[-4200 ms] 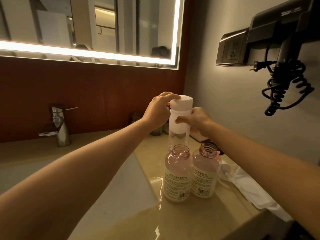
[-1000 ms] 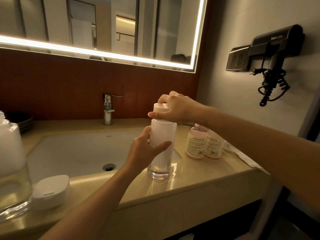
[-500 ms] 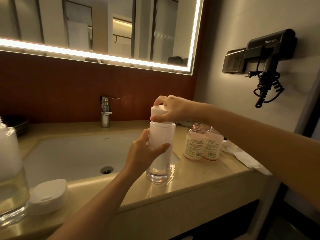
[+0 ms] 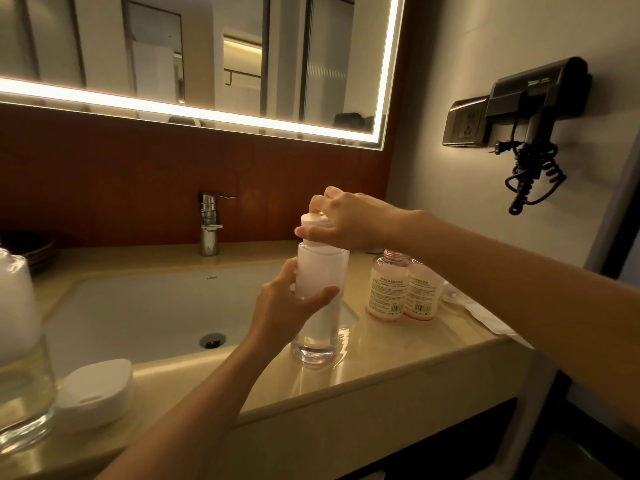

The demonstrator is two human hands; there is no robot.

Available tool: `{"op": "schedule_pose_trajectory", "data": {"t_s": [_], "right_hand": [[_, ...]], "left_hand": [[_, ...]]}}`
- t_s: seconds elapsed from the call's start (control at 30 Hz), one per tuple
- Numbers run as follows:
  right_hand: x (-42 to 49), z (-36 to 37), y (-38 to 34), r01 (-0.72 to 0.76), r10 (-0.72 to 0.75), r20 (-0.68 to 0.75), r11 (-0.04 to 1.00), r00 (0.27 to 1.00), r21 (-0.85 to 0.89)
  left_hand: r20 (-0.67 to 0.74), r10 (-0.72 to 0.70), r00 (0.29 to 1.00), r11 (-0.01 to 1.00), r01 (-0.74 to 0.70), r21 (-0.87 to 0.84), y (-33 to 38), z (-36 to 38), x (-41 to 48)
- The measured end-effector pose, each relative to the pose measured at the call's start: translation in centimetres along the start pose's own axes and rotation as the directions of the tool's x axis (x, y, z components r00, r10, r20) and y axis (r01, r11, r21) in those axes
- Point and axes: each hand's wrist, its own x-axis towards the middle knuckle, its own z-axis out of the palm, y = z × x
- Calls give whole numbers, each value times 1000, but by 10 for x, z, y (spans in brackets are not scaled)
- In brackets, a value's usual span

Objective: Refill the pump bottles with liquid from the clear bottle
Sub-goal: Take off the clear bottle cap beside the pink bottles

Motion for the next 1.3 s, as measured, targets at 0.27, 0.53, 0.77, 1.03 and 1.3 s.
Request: {"op": "schedule_pose_trajectory", "data": {"t_s": [0.27,0.53,0.77,1.03,1.3], "right_hand": [[-4,-9,2,-15,-1,62,969,998,245],[-1,-5,5,-6,-15,74,961,997,275],[-2,-11,-1,-23,15,48,985,999,172],[-1,3,-5,-88,83,-44,988,996,-129],[0,-6,2,-42,-7,128,925,992,377]], "left_hand": [[6,2,1000,1000,-2,2,2,-1,-2],[2,-3,1000,1000,3,2,4,-2,-4],[2,-13,1000,1000,13,-2,4,-1,-3],[2,-22,1000,1000,22,-5,4,-1,-4],[3,-17,1000,1000,17,1,4,-1,-3]]}}
